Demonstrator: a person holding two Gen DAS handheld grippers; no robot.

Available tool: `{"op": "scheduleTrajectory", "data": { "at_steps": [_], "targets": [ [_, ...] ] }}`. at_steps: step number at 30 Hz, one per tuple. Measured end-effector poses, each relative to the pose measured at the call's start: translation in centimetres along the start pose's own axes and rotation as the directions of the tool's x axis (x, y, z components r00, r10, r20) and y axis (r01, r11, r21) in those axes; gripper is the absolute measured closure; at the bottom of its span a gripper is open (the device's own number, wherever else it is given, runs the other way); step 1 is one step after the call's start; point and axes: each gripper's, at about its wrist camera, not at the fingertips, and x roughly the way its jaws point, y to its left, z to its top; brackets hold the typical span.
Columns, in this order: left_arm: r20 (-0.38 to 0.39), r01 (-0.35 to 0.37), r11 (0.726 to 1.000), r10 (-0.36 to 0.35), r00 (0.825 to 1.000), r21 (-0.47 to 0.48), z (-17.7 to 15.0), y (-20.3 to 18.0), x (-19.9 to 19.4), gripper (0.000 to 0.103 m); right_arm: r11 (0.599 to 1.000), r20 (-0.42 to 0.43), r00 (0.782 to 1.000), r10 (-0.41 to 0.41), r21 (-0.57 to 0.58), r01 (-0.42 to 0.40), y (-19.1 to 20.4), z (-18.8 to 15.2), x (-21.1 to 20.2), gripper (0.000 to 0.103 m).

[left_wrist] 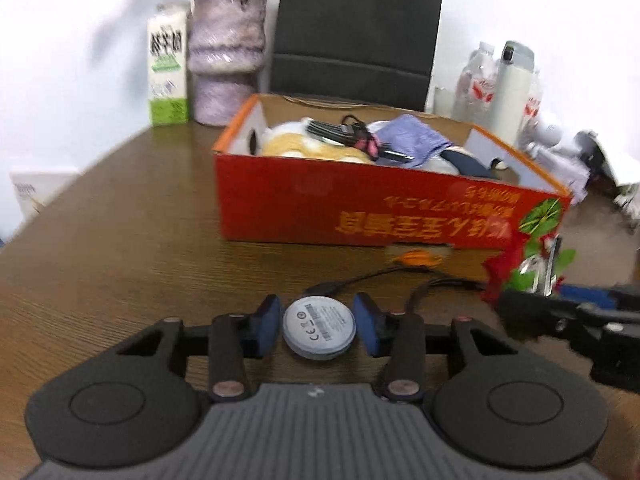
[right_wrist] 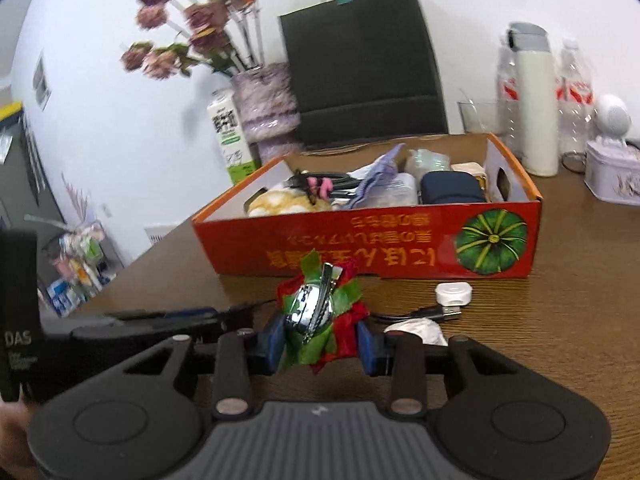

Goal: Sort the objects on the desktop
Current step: 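Grasp the red-green wrapped item with the right gripper while the left grasps the white puck, then drop the wrapped item and white puck into the box with both grippers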

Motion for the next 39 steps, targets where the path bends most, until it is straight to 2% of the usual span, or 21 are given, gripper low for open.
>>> {"op": "scheduleTrajectory", "data": {
  "at_steps": [1,3,4,5,9,13,19,23,31,39],
  "targets": [
    [-0.001,-0.012,1.000,0.012,1.000,0.012,-0.2,0.1,-0.2,0.048,1.000,0.001,1.000,-0.010,-0.020,0.010,0.3,-0.1,0.0,0.067],
    [-0.011,-0.017,1.000,0.017,1.000,0.021,-0.4,0.2,-0.3,0.047,0.999,0.001,1.000,-0.016,-0.041,0.016,0.8,-0.4,-0.2,0.067],
    [-0.014,-0.018,0.999,0.019,1.000,0.033,-0.5,0.0,-0.3,0.050,0.999,0.000,1.000,-0.014,-0.047,0.014,0.9,-0.4,-0.3,0.067],
    [-0.014,-0.024,0.998,0.025,1.000,0.052,-0.5,-0.2,-0.4,0.063,0.998,-0.001,1.000,-0.014,-0.053,0.014,1.0,-0.6,-0.5,0.067],
    [-0.010,-0.036,0.998,0.036,0.999,0.060,-0.7,-0.5,-1.0,0.063,0.998,-0.025,0.999,-0.020,-0.061,0.019,1.4,-1.3,-0.4,0.067],
    [0.059,-0.024,0.999,0.022,0.998,0.023,-1.9,-0.2,-5.5,0.063,0.993,-0.003,0.997,-0.072,-0.090,0.072,3.0,-2.5,-2.3,0.067],
    [0.051,0.024,1.000,-0.023,0.998,-0.019,-5.9,0.3,-11.4,0.063,1.000,-0.026,0.999,-0.020,-0.012,0.019,5.1,-6.1,-6.3,0.067],
    [0.070,0.036,0.999,-0.036,0.997,-0.004,-7.1,0.3,-14.4,0.063,0.996,-0.008,1.000,-0.019,-0.084,0.018,7.8,-6.8,-8.4,0.067],
    [0.141,0.071,0.997,-0.069,0.988,-0.014,-6.6,0.6,-18.0,0.063,0.994,0.063,0.996,-0.069,-0.082,0.074,8.5,-6.6,-12.9,0.067],
    [0.161,0.083,0.996,-0.077,0.984,-0.028,-5.1,0.7,-17.1,0.063,0.990,0.127,0.984,-0.122,-0.058,0.130,6.7,-4.8,-14.3,0.067]
  ]
}}
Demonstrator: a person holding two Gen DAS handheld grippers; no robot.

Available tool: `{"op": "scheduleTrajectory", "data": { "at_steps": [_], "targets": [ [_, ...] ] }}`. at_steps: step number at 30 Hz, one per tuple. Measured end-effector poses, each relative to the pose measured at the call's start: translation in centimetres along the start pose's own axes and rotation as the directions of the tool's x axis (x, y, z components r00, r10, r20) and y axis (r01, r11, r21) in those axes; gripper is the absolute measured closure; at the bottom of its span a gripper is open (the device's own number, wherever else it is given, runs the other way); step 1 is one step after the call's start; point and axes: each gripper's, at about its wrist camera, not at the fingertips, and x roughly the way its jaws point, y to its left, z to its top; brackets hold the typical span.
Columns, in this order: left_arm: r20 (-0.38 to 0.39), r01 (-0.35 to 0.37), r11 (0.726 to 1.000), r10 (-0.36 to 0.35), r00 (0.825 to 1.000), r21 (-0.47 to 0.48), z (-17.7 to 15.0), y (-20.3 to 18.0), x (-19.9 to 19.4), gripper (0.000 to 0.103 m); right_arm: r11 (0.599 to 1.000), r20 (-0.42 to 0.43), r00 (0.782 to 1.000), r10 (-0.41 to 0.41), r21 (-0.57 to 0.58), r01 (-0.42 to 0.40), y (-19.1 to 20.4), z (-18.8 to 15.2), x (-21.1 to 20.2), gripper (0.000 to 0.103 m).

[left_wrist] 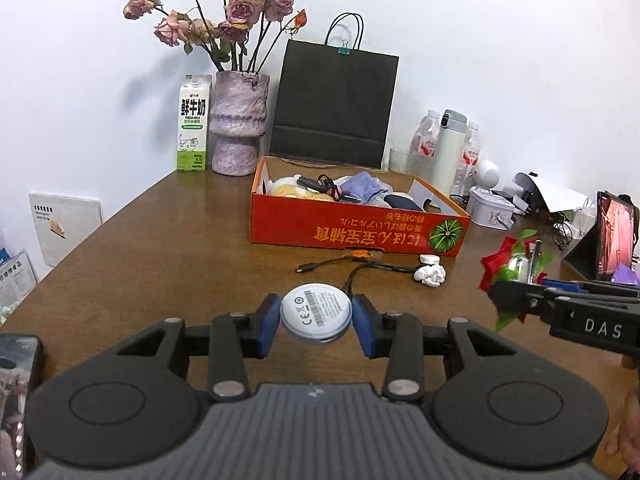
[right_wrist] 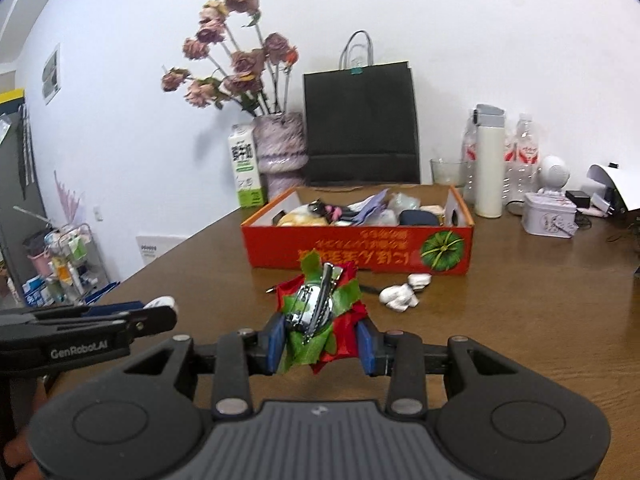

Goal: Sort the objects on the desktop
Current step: 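Drop the wrapped item and white puck into the box with both grippers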

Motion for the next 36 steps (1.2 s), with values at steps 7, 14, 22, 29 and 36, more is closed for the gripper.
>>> {"op": "scheduleTrajectory", "data": {
  "at_steps": [7,14,22,29,36],
  "targets": [
    [0.077,0.011,0.999,-0.013,0.997,0.032,4.9,-0.1,3.1,0.063,0.999,0.046,0.998,-0.042,-0.016,0.042,-2.6,4.4,2.8,0.067],
    [0.060,0.024,0.997,-0.028,0.998,0.067,10.7,0.6,10.5,0.063,0.999,0.006,0.999,-0.041,-0.004,0.041,-6.1,11.2,9.8,0.067],
    [-0.119,0.126,0.992,-0.127,0.985,-0.016,14.5,-1.0,22.1,0.063,0.996,-0.161,0.987,-0.005,0.085,0.019,-9.8,14.5,21.4,0.067],
    [-0.176,0.104,0.995,-0.102,0.979,0.002,12.8,-1.2,25.4,0.040,0.994,-0.306,0.952,0.002,0.107,0.032,-9.7,13.2,26.9,0.051],
    [-0.119,0.039,0.997,-0.047,0.992,-0.064,13.8,0.8,20.6,0.026,0.994,-0.190,0.981,-0.049,0.085,0.067,-9.5,15.3,22.5,0.035]
  ]
}}
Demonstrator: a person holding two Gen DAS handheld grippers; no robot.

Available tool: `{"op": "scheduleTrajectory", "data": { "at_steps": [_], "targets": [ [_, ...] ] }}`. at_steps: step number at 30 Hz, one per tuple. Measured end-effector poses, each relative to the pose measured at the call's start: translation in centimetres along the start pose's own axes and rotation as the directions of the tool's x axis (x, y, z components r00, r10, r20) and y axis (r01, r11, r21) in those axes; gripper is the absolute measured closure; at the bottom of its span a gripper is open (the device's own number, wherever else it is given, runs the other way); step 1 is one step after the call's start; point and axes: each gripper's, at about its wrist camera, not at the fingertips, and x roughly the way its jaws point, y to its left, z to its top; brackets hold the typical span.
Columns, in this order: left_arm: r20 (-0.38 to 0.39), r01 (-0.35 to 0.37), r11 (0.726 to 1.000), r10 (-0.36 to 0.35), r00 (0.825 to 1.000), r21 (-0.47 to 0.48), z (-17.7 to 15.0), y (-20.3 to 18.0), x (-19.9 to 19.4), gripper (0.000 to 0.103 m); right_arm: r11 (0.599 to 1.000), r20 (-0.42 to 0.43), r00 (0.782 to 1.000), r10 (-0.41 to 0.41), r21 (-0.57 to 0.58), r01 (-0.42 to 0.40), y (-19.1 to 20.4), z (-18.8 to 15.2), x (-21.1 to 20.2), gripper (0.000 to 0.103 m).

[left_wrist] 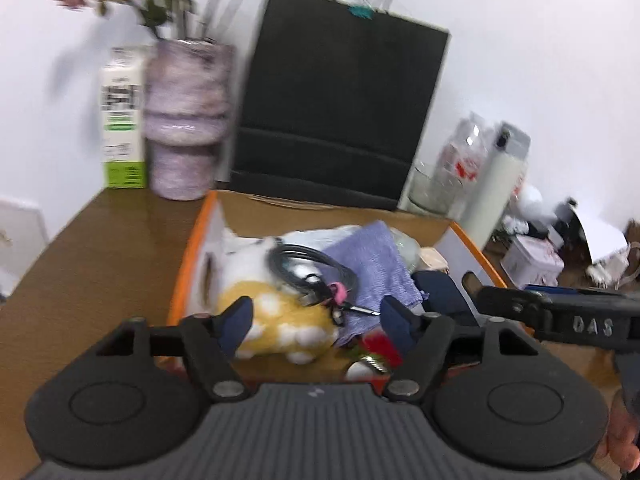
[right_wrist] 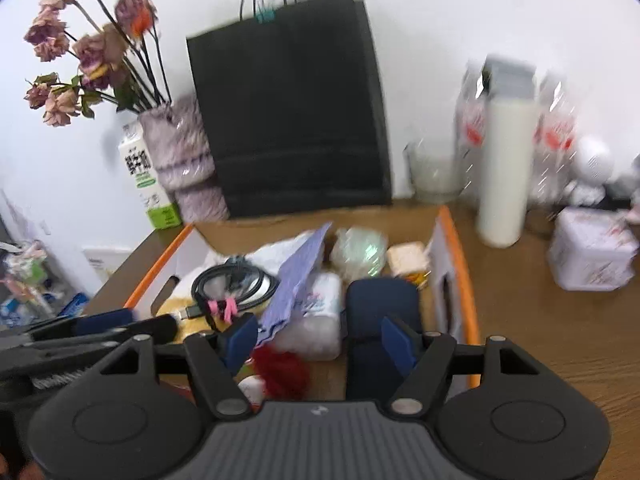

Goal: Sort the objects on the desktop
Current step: 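Drop the wrapped item and white puck into the box with both grippers, then grasp the white earbuds with the right gripper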

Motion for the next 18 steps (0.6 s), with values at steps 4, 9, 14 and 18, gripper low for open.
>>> {"op": "scheduleTrajectory", "data": {
  "at_steps": [4,9,14,18],
  "targets": [
    [0.001,-0.005,1.000,0.005,1.000,-0.017,-3.5,0.6,-4.3,0.008,0.995,0.072,0.996,-0.044,-0.088,0.050,1.6,-3.1,-3.9,0.022],
    [-0.027,-0.011,1.000,0.011,1.000,0.016,-10.3,0.7,-8.4,0.002,0.989,0.052,0.998,-0.047,-0.138,0.054,3.3,-10.0,-7.3,0.022],
    [-0.047,-0.015,0.998,0.018,0.999,0.063,-15.5,0.7,-11.1,0.000,0.990,-0.001,0.999,-0.036,-0.140,0.036,4.5,-16.3,-9.9,0.022],
    [-0.066,-0.015,0.998,0.020,0.998,0.065,-17.5,0.9,-11.7,0.000,0.996,-0.005,1.000,-0.005,-0.084,0.005,4.6,-19.9,-11.5,0.022]
  ]
}}
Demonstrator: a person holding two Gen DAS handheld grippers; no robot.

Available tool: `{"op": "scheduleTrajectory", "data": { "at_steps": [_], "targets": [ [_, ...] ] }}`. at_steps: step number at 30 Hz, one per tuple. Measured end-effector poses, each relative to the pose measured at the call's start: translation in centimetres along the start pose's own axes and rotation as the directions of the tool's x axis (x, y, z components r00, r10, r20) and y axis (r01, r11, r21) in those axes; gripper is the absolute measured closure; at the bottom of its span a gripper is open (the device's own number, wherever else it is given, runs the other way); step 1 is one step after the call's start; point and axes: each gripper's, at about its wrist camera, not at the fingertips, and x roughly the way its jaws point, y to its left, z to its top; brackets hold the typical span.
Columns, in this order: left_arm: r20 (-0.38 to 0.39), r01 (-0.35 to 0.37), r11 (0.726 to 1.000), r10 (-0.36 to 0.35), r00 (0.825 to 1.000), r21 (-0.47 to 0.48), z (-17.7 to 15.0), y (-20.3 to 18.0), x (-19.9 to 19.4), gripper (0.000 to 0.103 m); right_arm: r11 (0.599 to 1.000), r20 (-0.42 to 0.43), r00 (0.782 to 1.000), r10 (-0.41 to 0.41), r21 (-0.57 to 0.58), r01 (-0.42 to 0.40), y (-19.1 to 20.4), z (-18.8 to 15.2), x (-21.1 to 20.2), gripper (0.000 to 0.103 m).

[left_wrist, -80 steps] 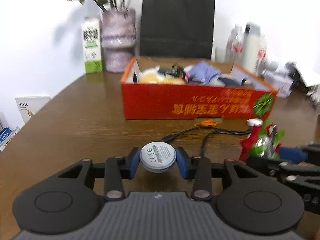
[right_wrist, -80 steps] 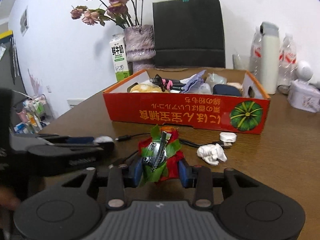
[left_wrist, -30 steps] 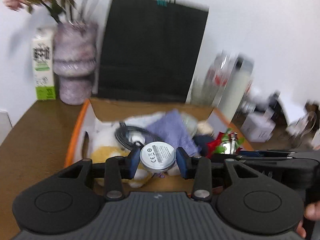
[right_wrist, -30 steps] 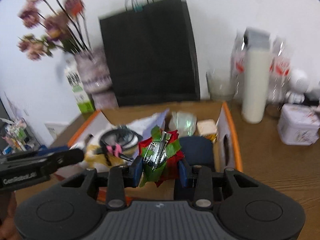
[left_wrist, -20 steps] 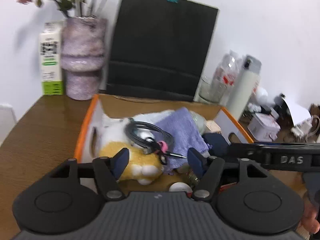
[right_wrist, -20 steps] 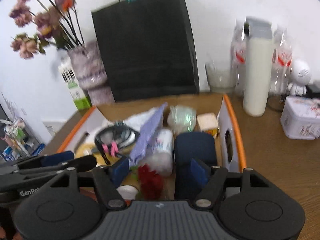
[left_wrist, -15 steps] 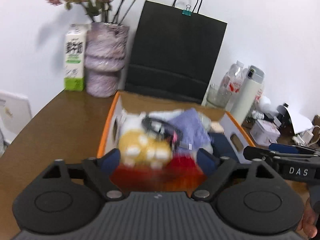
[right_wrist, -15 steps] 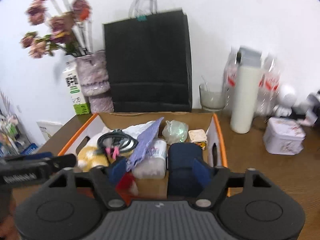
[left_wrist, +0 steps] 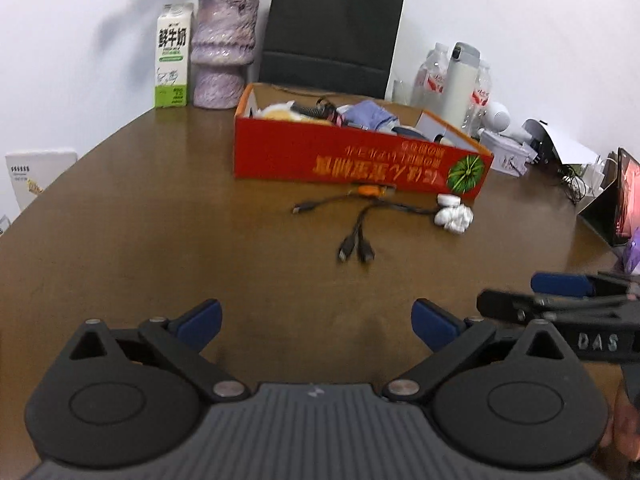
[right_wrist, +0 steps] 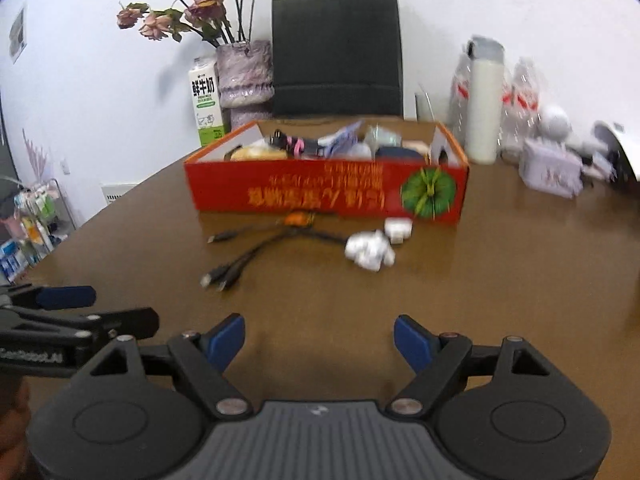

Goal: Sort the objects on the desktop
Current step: 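Grasp the white earbuds with the right gripper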

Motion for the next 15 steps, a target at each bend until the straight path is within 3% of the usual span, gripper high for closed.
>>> {"op": "scheduleTrajectory", "data": {
  "at_steps": [6,8,15],
  "targets": [
    [-0.003,-0.014,1.000,0.014,1.000,0.001,-1.4,0.1,-0.3,0.000,1.000,-0.018,1.000,-0.016,0.008,0.017,0.8,-2.7,-0.6,0.022],
    [-0.001,-0.028,1.000,0.028,1.000,0.009,-1.5,-0.1,-0.4,0.000,1.000,0.018,1.000,-0.009,0.005,0.009,0.8,-3.0,-1.1,0.019],
    [-0.005,-0.037,0.999,0.037,0.999,0.017,-1.7,-0.5,-0.2,0.000,0.998,0.023,1.000,-0.014,0.054,0.013,0.2,-3.0,-1.3,0.018]
  ]
}}
